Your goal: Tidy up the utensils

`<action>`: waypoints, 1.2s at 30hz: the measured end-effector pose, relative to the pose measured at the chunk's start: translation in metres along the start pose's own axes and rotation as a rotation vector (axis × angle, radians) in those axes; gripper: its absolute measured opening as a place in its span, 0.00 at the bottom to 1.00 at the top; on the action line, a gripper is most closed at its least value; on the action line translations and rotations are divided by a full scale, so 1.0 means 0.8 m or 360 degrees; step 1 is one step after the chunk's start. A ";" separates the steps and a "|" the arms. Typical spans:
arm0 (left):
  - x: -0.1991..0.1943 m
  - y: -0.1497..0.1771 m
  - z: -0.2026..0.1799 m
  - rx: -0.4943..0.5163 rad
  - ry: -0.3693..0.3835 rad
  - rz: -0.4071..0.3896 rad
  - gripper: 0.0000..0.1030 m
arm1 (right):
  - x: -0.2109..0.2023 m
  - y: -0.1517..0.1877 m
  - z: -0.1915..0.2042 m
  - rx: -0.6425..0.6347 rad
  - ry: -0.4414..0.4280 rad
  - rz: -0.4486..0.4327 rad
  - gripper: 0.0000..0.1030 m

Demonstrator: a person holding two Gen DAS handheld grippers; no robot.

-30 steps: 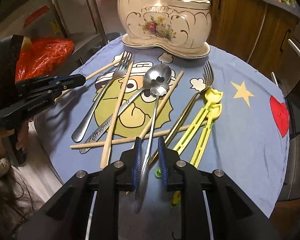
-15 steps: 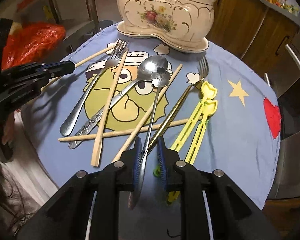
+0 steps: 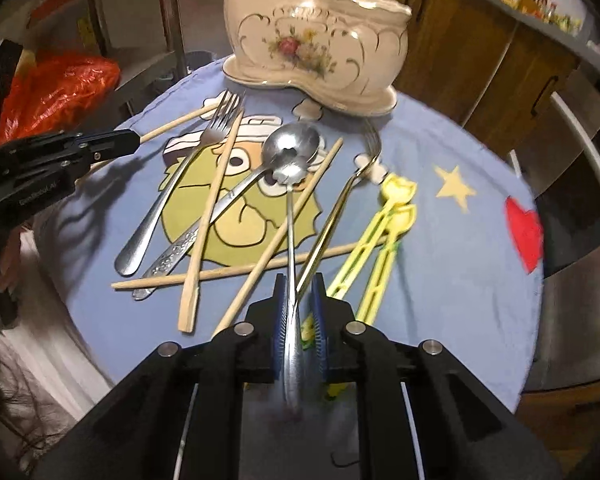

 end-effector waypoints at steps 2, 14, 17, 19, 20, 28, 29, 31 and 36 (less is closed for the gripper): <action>0.000 -0.001 -0.002 0.0007 0.0001 -0.0006 0.06 | -0.002 -0.003 0.008 -0.0060 0.0003 -0.0008 0.12; -0.003 -0.001 0.002 -0.0016 0.0004 -0.0019 0.06 | 0.022 -0.014 0.016 -0.0059 -0.0078 0.0081 0.10; -0.005 0.000 0.004 -0.0022 0.0014 -0.0022 0.06 | 0.025 -0.013 0.011 -0.0009 -0.0115 0.0104 0.09; -0.005 0.000 0.005 -0.0023 0.0016 -0.0020 0.06 | 0.026 -0.011 0.012 -0.0015 -0.0110 0.0110 0.09; -0.004 0.000 0.004 -0.0025 0.0019 -0.0017 0.06 | 0.026 -0.011 0.013 -0.0020 -0.0108 0.0113 0.08; -0.002 0.003 -0.003 0.0018 0.0020 0.0000 0.00 | 0.020 -0.009 0.004 0.0087 -0.0131 0.0030 0.05; -0.002 0.003 -0.003 0.0008 0.0033 0.0005 0.01 | 0.016 -0.009 0.002 0.0111 -0.0145 0.0008 0.05; -0.001 0.003 -0.001 -0.0005 0.0049 0.0026 0.00 | 0.008 -0.009 0.000 0.0123 -0.0161 -0.0025 0.05; 0.008 0.005 -0.004 0.0028 0.0060 0.0112 0.20 | -0.006 -0.006 -0.007 0.0183 -0.0221 -0.0098 0.05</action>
Point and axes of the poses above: each gripper's, at about its wrist camera, not at the fingertips, and x roughly the way its jaws point, z to its left, y to its underside, the point moved 5 cm from there along x, roughly the way its jaws point, and after that the axes turned 1 degree about y, right-handed, at the moved point
